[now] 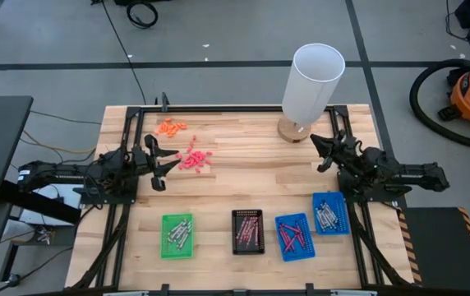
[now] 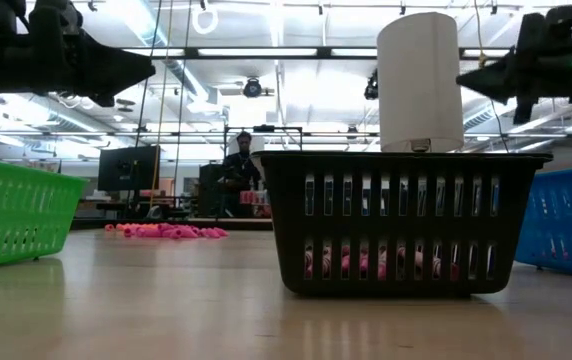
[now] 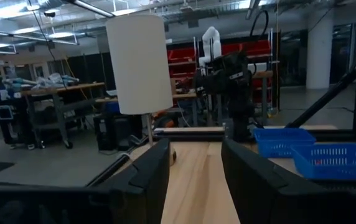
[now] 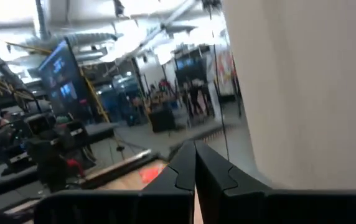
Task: Sort crayons
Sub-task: Return to Home Position
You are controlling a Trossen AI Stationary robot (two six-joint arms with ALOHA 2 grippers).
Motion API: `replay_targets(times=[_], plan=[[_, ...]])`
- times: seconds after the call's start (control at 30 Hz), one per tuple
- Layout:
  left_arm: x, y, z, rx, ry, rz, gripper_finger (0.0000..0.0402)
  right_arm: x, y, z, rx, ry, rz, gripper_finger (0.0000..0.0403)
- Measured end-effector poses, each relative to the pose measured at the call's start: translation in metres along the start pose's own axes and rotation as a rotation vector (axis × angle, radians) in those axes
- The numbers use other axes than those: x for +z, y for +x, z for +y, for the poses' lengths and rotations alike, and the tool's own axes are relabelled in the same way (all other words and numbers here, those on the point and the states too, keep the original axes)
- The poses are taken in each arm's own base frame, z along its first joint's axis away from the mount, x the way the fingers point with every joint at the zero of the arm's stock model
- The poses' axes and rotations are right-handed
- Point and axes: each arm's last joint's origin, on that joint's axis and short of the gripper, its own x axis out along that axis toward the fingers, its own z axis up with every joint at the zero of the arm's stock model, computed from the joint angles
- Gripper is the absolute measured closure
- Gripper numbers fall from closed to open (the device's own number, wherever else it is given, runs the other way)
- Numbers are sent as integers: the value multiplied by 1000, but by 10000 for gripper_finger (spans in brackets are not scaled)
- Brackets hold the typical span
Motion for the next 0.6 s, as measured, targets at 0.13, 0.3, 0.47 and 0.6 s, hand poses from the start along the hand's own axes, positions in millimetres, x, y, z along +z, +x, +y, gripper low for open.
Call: replay_targets(times=[0.13, 0.3, 0.47, 0.6], plan=[[-2, 0, 0, -2, 29, 19, 247, -9, 0, -1, -14, 37, 84, 392], [-2, 0, 0, -2, 28, 20, 246, -13, -1, -2, -14, -3, 124, 388], [-2, 0, 0, -2, 28, 20, 246, -13, -1, -2, -14, -1, 123, 388], [-2, 0, 0, -2, 27, 20, 246, -13, -1, -2, -14, -2, 123, 387]])
